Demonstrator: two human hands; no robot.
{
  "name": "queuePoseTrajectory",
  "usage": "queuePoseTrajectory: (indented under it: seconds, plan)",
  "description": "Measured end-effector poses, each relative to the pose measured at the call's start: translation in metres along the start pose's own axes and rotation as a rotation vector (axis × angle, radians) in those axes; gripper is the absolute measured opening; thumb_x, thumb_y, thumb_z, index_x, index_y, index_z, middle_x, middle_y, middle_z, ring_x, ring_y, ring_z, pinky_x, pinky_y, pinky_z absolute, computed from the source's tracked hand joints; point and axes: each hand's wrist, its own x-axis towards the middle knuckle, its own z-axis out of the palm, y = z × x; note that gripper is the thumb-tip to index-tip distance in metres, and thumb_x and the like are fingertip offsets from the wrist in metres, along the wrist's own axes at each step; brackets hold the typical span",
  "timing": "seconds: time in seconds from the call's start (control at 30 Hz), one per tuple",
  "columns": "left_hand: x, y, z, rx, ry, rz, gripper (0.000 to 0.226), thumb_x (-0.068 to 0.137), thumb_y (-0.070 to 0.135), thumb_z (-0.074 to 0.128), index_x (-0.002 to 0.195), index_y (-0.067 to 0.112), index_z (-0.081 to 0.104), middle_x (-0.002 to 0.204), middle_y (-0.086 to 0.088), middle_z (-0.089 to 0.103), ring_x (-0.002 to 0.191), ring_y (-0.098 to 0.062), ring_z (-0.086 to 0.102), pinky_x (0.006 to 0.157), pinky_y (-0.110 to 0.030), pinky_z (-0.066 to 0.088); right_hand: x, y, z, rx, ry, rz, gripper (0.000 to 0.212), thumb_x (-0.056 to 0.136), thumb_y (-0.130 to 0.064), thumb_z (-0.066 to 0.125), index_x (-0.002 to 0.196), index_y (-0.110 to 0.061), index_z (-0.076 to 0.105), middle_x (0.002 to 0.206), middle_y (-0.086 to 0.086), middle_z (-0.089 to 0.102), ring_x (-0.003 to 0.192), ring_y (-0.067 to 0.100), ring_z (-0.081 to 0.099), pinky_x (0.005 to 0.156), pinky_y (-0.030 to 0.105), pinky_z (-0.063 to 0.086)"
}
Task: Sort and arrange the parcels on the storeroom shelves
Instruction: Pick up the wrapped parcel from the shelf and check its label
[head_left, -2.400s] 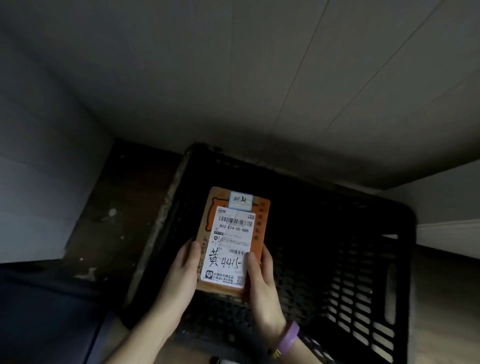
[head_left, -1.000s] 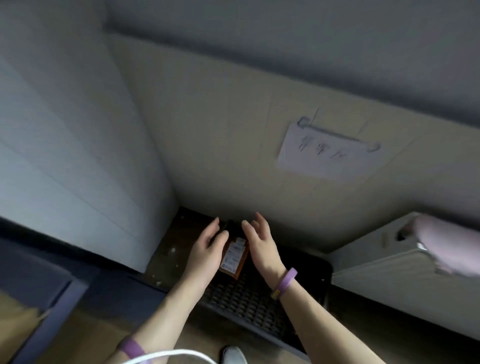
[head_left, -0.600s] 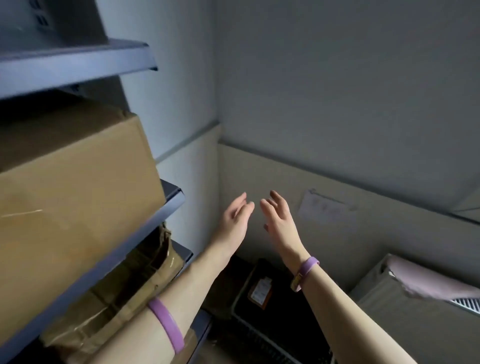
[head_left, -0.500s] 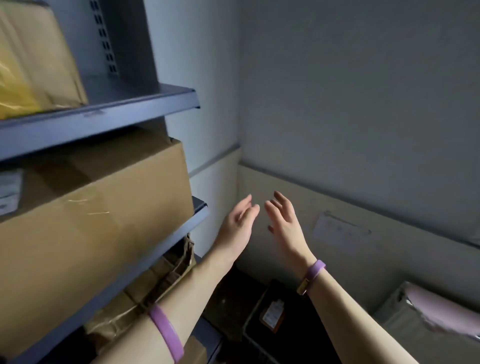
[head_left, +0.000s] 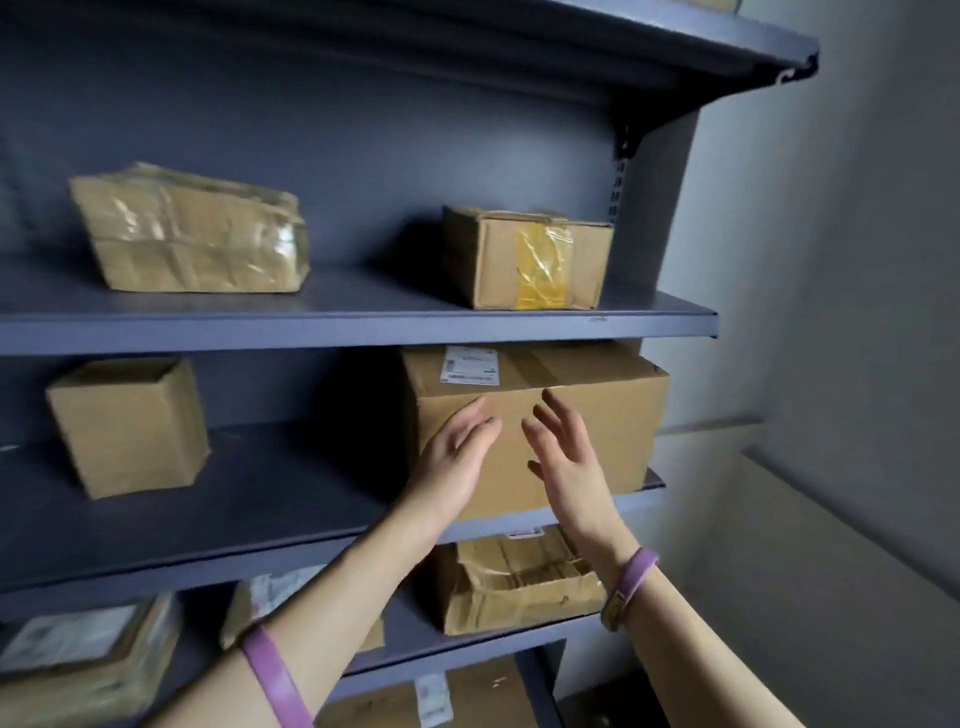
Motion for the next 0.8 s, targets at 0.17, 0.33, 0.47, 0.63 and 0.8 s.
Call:
queuePoseTrajectory:
  seconds: [0.17,0.33,0.47,0.63,0.8]
  plan:
    - [-0.039,0.014,-0.12,0.038,0.264,-0.032,0.043,0.097,0.03,0.051,0.139,0.028,0.047,0.13,0.015,0.049,0.105,0.009,0.045,0.07,0.006,0.035,-0.01,-0.022,0.125,0.116,-0.26,-0.014,0.049,0.097,-0.03,0.055,0.143,-0.032,0.038,0.147,-0.004,0.044,0.137,0.008,0.041,0.116,0.041,0.033]
    - [-0.093,0.03,-0.244,0.093,0.534,-0.022,0.039,0.096,0.034,0.051,0.135,0.034,0.05,0.127,0.02,0.049,0.111,0.005,0.043,0.077,-0.003,0.034,-0.036,-0.047,0.255,0.134,-0.502,-0.05,0.051,0.097,-0.031,0.056,0.144,-0.03,0.037,0.147,-0.005,0.043,0.124,-0.001,0.048,0.114,0.039,0.037]
    - [-0.142,0.039,-0.346,0.114,0.698,-0.028,0.04,0.096,0.036,0.051,0.136,0.034,0.05,0.124,0.022,0.048,0.113,0.004,0.042,0.093,-0.019,0.028,-0.065,-0.07,0.363,0.16,-0.652,-0.08,0.054,0.097,-0.03,0.056,0.147,-0.026,0.035,0.147,-0.006,0.042,0.135,0.006,0.041,0.115,0.04,0.035]
    - [-0.2,0.044,-0.473,0.159,0.848,-0.036,0.039,0.095,0.038,0.052,0.134,0.034,0.052,0.126,0.017,0.05,0.114,-0.001,0.043,0.093,-0.022,0.028,-0.114,-0.095,0.495,0.195,-0.769,-0.112,0.057,0.097,-0.033,0.055,0.149,-0.024,0.032,0.148,-0.002,0.043,0.13,0.006,0.045,0.113,0.035,0.037]
    - [-0.261,0.054,-0.592,0.19,0.908,-0.027,0.039,0.096,0.037,0.051,0.135,0.035,0.051,0.119,0.026,0.049,0.096,0.013,0.045,0.087,-0.013,0.03,-0.169,-0.123,0.625,0.216,-0.839,-0.125,0.059,0.097,-0.034,0.056,0.149,-0.022,0.033,0.148,0.001,0.044,0.134,0.014,0.045,0.114,0.042,0.037]
